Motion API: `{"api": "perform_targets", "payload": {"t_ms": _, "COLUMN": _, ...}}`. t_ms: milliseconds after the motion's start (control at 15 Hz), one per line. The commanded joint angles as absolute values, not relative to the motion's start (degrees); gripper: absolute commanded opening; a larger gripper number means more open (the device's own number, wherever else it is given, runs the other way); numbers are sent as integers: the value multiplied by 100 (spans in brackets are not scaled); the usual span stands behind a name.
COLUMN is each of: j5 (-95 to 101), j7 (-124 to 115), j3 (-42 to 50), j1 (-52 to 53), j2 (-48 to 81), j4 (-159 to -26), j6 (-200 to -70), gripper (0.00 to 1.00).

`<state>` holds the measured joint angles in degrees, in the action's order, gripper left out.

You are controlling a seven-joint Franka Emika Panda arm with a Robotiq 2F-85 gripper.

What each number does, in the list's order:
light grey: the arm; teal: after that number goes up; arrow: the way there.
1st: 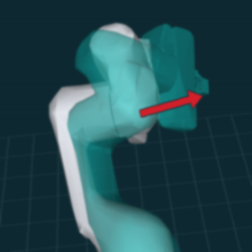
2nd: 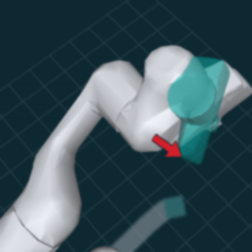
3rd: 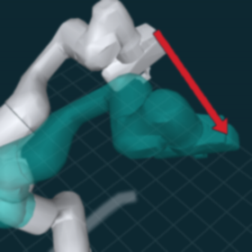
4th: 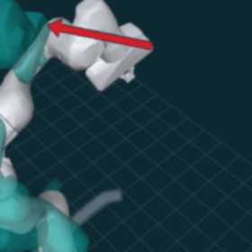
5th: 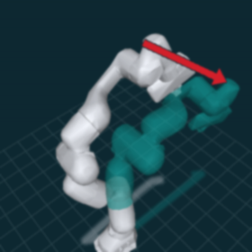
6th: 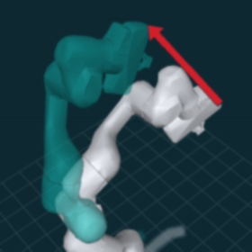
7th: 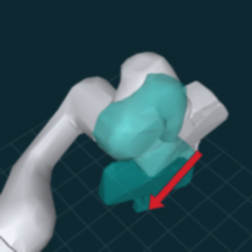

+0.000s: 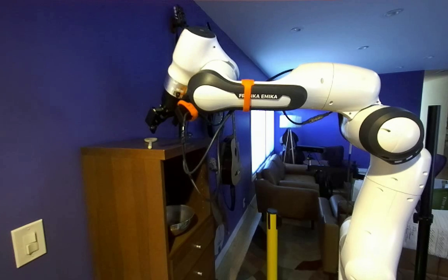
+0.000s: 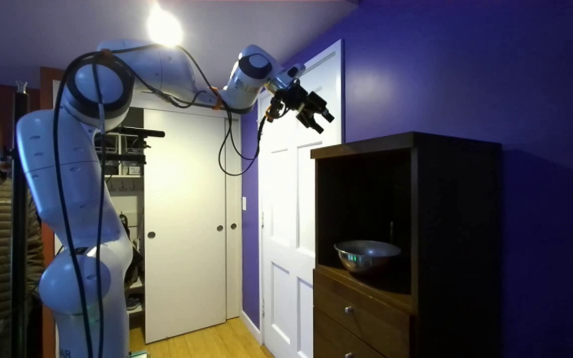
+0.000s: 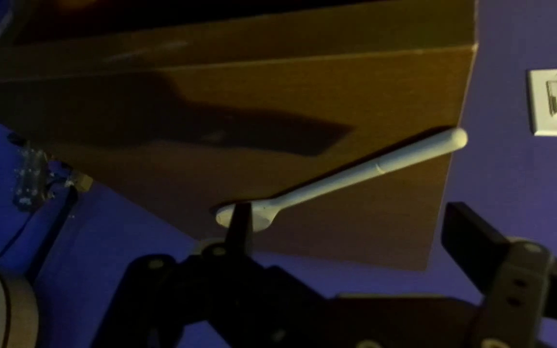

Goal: Put the wooden spoon on the silver bowl

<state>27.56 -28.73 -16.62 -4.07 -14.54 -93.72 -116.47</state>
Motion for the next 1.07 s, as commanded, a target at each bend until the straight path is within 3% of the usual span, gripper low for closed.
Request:
{"api": "perform_targets", "payload": {"t_ms": 0, "j5": 2503, "j7": -2925, "j3": -1664, "j1": -118, "j2": -1063, "j4": -8599, "j6": -10381, "gripper": 100}}
{"api": "perform_targets", "payload": {"t_ms": 467, "j5": 2056, "j7": -4372, "j3": -1682, "j1": 281, "j2": -591, "j4": -7896, "j6": -9338, "gripper": 100}}
{"api": "perform_targets", "payload": {"t_ms": 733, "j5": 2122, "j7": -4363, "j3": -1541, "j1": 444, "j2": -690, "j4": -8154, "j6": -9593, "gripper": 100}}
{"api": "perform_targets", "payload": {"t_ms": 1000, "j5": 2289, "j7": -5916, "j3": -1739, "j1": 256, "j2": -691, "j4": -8230, "j6": -9778, "gripper": 100}}
